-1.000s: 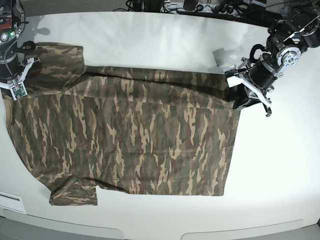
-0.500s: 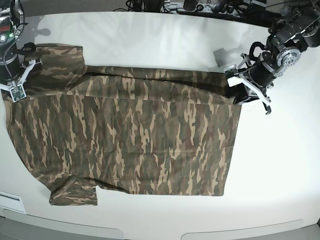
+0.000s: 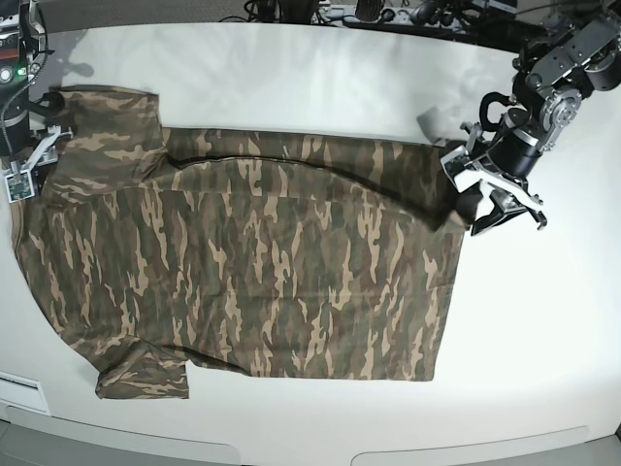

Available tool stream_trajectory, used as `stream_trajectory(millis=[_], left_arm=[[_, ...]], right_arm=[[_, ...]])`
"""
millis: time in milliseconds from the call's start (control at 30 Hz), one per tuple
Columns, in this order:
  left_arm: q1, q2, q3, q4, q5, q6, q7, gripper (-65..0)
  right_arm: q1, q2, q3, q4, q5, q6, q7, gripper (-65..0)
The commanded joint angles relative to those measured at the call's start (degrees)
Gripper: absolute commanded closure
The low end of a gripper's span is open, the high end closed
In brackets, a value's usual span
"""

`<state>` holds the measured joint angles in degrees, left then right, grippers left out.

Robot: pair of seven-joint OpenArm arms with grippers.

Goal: Fold the T-shirt properly
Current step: 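Lower the shirt edges and open both grippers, then move the right gripper to the sleeve and grasp its edge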

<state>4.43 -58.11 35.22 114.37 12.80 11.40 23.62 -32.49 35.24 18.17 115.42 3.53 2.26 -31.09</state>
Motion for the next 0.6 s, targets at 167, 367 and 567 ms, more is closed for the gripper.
stream_trajectory(millis=[167, 367, 567], left_arm=[[0.3, 0.1, -0.5, 0.6, -2.1, 1.0, -0.7, -19.3], [0.3, 0.0, -0.5, 0.6, -1.3, 3.7, -0.7, 0.0], [0.3, 0.0, -0.5, 0.6, -1.1, 3.7, -0.7, 0.0]], right_arm=[[0.1, 1.1, 0.6, 1.2, 5.2, 6.5, -3.8, -39.2], [-0.1, 0.9, 0.6, 1.3, 23.4, 24.1, -11.7, -39.2], [-2.8, 0.9, 0.5, 1.3, 32.8, 37.7, -18.7, -39.2]])
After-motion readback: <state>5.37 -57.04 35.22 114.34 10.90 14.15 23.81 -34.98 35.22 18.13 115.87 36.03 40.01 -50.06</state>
